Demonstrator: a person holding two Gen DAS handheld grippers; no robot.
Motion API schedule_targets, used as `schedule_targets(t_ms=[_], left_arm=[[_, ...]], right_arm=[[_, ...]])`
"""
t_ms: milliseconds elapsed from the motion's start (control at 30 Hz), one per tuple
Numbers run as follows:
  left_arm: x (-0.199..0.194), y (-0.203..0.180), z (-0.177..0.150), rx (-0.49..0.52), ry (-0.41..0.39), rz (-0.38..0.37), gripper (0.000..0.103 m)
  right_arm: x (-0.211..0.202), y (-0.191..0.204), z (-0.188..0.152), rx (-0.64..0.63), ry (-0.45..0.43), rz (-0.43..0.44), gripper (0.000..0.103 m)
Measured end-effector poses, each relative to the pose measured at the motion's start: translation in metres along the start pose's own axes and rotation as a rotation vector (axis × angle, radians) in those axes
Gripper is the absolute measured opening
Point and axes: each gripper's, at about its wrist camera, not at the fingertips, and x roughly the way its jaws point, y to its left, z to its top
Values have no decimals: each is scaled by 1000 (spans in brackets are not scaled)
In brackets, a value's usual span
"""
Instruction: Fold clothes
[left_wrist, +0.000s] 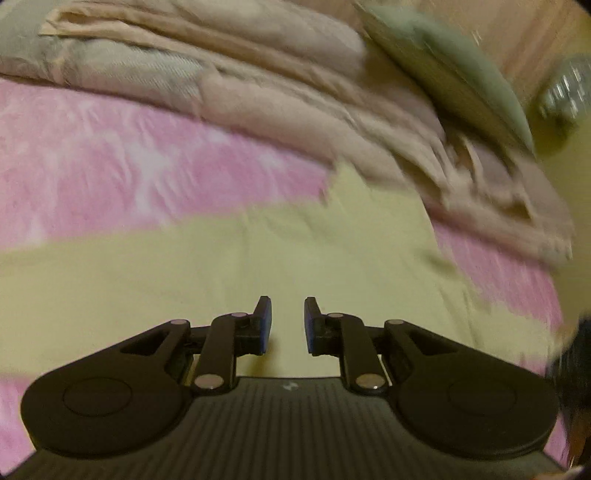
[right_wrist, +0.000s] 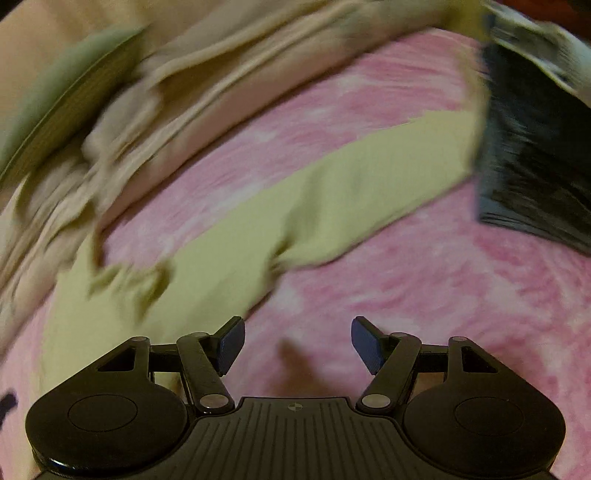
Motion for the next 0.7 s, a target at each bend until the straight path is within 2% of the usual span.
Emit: schedule_targets(t_ms=[67,233,333,500,600,700], left_arm=[[-7,-9,-25,49,32,29,14],[-37,-6,-86,25,69,98,14],[-63,-5,-124,15,96,134,14],[-107,4,-191,9,208,187,14],[-127,6,-205,-2,278,188,14],[-146,8,-217,-12,347,188,14]], right_arm=[[-2,32,-20,-135,26,34,67],[-17,103,-90,-513,30,71,65],[-28,110,-139,-618,76,48,65],[-60,85,-215,-641,214,-35,64],[-84,63,-246,-549,302,-83,64],[-106,55,-259,-434,355,-133,65]])
